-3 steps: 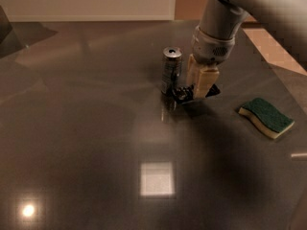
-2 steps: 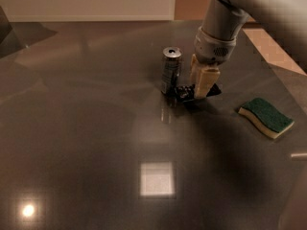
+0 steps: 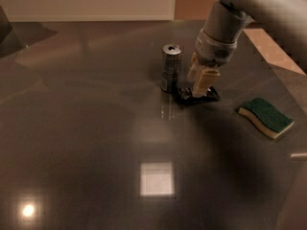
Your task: Move rxbar chocolate near redbull can
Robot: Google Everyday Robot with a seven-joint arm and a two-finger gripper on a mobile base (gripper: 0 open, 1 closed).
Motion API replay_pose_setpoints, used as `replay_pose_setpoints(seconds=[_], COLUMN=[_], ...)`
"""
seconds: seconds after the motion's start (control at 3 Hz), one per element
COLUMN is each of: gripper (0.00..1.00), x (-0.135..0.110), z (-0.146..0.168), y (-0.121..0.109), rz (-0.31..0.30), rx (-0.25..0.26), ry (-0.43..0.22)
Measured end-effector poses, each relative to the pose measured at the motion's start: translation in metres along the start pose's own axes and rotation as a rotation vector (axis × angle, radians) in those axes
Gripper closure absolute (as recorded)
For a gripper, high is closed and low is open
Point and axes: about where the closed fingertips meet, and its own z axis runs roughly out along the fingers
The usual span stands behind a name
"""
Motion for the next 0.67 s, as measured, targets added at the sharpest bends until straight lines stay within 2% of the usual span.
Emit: replay_pose_setpoints(seconds=[0.33, 0.67], gripper=[0.00, 0.00], x=[-0.0016, -0.0016], z=[0.0017, 0.0017], y=[-0.0045, -0.0045], rz=[-0.001, -0.001], rx=[0.014, 0.014], ry=[-0.005, -0.005])
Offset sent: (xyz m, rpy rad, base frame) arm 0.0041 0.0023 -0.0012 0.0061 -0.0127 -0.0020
